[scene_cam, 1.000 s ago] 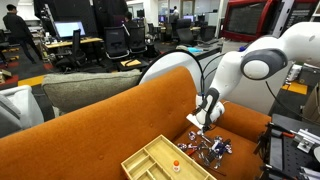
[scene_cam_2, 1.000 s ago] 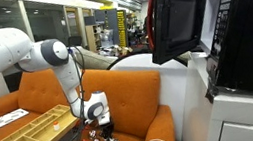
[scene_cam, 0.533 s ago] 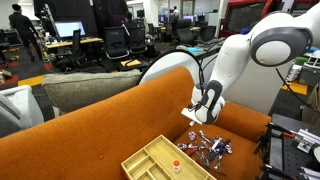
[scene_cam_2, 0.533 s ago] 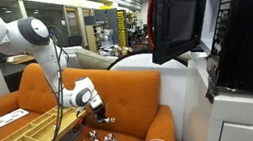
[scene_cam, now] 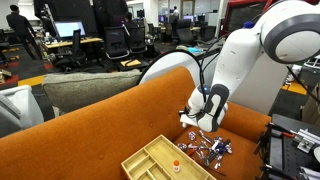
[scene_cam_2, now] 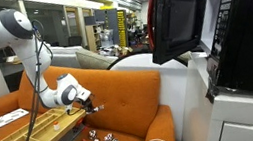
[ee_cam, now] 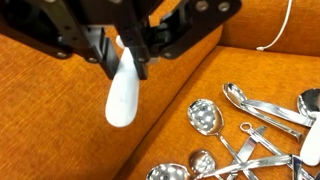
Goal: Put the white fork on the tray
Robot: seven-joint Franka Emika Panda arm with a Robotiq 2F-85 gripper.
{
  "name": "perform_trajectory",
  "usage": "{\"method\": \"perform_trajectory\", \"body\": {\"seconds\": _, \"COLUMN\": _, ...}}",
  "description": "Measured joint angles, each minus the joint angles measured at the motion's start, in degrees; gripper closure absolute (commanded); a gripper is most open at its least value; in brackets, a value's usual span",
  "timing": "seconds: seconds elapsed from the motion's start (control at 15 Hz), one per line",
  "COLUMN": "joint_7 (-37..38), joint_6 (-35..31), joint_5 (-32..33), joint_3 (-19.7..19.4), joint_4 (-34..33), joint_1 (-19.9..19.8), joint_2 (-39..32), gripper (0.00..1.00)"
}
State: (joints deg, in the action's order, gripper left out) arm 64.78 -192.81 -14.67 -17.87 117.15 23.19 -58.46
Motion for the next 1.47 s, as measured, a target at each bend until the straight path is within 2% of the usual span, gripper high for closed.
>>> {"method": "perform_trajectory", "body": {"seconds": 0.2, "joint_7": -8.34, "joint_6": -3.19, "joint_5": -0.07, "joint_3": 1.9, "joint_4": 0.08, "joint_1": 1.19, "joint_2": 0.02, "gripper": 0.94}}
{"method": "perform_trajectory", "body": {"seconds": 0.4, "joint_7": -16.25, "joint_6": -5.3, "joint_5": -0.14, "joint_3": 5.01, "joint_4": -0.04, "joint_1": 0.57, "joint_2": 0.14, "gripper": 0.94}}
{"method": "perform_trajectory", "body": {"seconds": 0.8, "joint_7": -33.97, "joint_6": -4.84, "joint_5": 1.75, "joint_3": 15.85, "joint_4": -0.5, "joint_1": -5.05, "joint_2": 0.76, "gripper": 0.94}}
{"method": "perform_trajectory", "body": {"seconds": 0.93, "joint_7": -39.59, "joint_6": -3.86, "joint_5": 1.82, "joint_3": 18.14, "joint_4": -0.29, "joint_1": -6.2, "joint_2": 0.52, "gripper": 0.94}}
{"method": "perform_trajectory", "body": {"seconds": 1.13, "joint_7": -45.31, "joint_6": -2.01, "joint_5": 1.82, "joint_3": 18.9, "joint_4": -0.27, "joint_1": -6.28, "joint_2": -0.53, "gripper": 0.94}}
{"method": "perform_trajectory", "body": {"seconds": 1.47, "joint_7": -50.71, "joint_6": -0.28, "joint_5": 2.0, "joint_3": 19.5, "joint_4": -0.27, "joint_1": -6.2, "joint_2": -1.66, "gripper": 0.94}}
